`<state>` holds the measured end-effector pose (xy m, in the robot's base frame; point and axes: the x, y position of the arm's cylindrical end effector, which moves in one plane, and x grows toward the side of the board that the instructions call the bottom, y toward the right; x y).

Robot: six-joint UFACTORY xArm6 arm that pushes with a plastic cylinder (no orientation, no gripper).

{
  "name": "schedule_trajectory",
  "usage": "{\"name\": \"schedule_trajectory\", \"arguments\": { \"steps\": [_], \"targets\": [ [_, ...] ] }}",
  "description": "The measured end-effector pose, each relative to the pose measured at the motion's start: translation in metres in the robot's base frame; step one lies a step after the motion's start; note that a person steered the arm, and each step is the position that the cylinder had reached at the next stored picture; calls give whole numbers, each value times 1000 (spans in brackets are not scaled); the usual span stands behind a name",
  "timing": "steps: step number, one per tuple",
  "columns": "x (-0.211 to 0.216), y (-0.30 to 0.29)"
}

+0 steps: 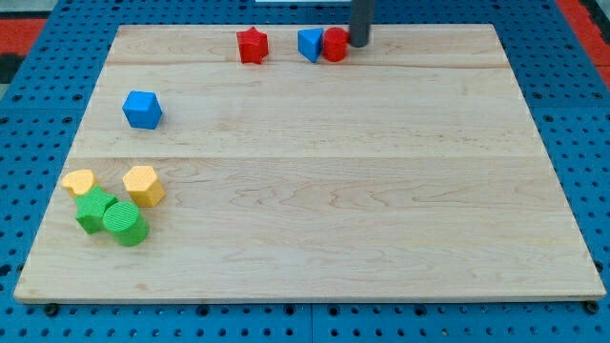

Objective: Push the red circle into the red star and blue triangle

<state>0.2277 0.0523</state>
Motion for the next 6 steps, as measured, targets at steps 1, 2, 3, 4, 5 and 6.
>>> {"name": "schedule_trajectory", "arguments": {
  "steps": [1,2,3,4,5,6],
  "targets": [
    [0,-41],
    [0,-79],
    [0,-113],
    [-4,-128],
    [-26,-89],
    [-35,-96]
  ]
}}
